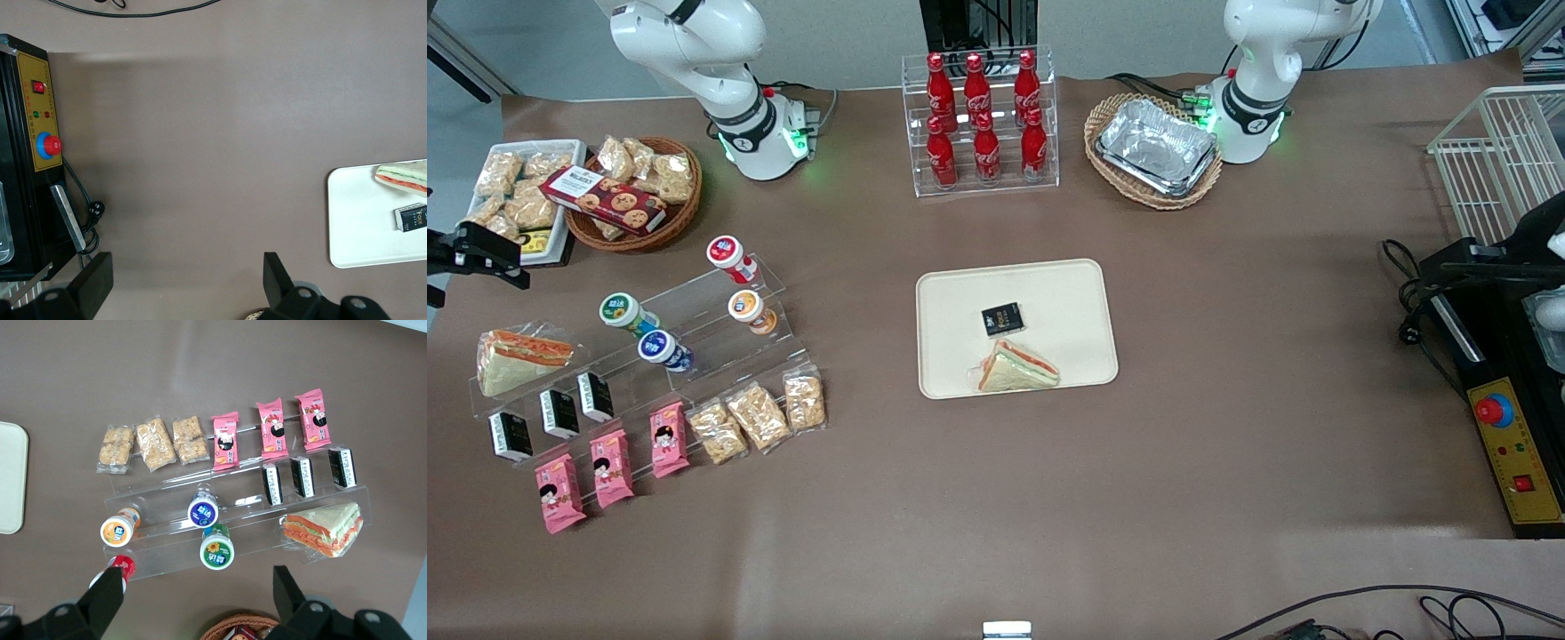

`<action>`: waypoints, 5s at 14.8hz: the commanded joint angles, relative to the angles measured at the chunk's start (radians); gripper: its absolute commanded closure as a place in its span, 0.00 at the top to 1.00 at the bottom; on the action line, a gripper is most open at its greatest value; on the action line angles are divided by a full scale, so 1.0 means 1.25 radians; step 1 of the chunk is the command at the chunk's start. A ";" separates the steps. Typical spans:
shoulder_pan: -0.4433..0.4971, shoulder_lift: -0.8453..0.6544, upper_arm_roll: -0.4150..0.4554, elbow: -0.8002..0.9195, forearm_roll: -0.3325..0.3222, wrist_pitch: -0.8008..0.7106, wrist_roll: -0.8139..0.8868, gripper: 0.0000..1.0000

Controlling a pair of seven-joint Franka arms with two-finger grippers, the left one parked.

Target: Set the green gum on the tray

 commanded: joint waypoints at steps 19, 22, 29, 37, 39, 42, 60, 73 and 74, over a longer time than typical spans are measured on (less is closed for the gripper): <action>0.000 -0.174 -0.063 -0.255 0.011 0.046 -0.140 1.00; 0.001 -0.217 -0.063 -0.360 0.010 0.100 -0.134 1.00; 0.004 -0.257 -0.063 -0.557 0.001 0.270 -0.098 1.00; -0.005 -0.206 -0.079 -0.679 -0.001 0.509 -0.105 1.00; -0.004 -0.195 -0.088 -0.690 -0.015 0.543 -0.111 1.00; -0.002 -0.190 -0.107 -0.740 -0.021 0.618 -0.116 1.00; -0.004 -0.116 -0.109 -0.766 -0.009 0.700 -0.089 0.41; 0.022 -0.118 -0.057 -0.242 0.007 0.086 -0.057 0.43; 0.023 -0.118 -0.036 -0.205 0.007 0.049 -0.035 0.43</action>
